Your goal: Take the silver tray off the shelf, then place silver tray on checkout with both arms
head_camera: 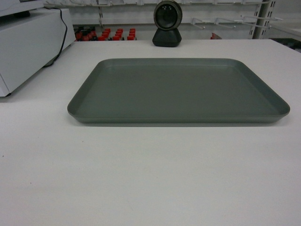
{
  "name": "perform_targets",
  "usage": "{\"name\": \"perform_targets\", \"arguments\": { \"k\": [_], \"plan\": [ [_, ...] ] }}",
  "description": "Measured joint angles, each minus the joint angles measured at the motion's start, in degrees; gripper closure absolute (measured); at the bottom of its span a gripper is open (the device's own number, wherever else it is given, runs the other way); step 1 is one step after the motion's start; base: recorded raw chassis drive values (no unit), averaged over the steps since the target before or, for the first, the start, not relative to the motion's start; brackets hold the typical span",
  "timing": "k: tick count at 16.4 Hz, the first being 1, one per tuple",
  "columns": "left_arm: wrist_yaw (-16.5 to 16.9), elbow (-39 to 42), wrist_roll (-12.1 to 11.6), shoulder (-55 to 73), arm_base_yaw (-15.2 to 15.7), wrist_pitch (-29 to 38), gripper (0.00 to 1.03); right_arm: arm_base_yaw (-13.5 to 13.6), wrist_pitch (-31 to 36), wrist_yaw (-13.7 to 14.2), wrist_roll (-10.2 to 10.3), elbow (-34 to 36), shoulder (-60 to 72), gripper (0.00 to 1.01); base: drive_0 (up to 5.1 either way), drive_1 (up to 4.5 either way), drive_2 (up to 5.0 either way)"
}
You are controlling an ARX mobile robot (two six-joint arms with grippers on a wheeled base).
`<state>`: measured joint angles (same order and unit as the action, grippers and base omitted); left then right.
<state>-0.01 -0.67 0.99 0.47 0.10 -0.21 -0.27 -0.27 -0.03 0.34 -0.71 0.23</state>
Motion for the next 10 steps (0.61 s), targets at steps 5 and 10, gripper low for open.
{"name": "perform_targets", "arguments": {
  "k": [5,10],
  "plan": [
    [0.0,0.0,0.0,0.0,0.0,0.0,0.61,0.0,0.0,0.0,0.0,0.0,0.0,0.47,0.0,0.00,0.0],
    [0.0,0.0,0.0,0.0,0.0,0.0,0.09,0.0,0.0,0.0,0.0,0.0,0.0,0.01,0.0,0.00,0.0]
  ]
}}
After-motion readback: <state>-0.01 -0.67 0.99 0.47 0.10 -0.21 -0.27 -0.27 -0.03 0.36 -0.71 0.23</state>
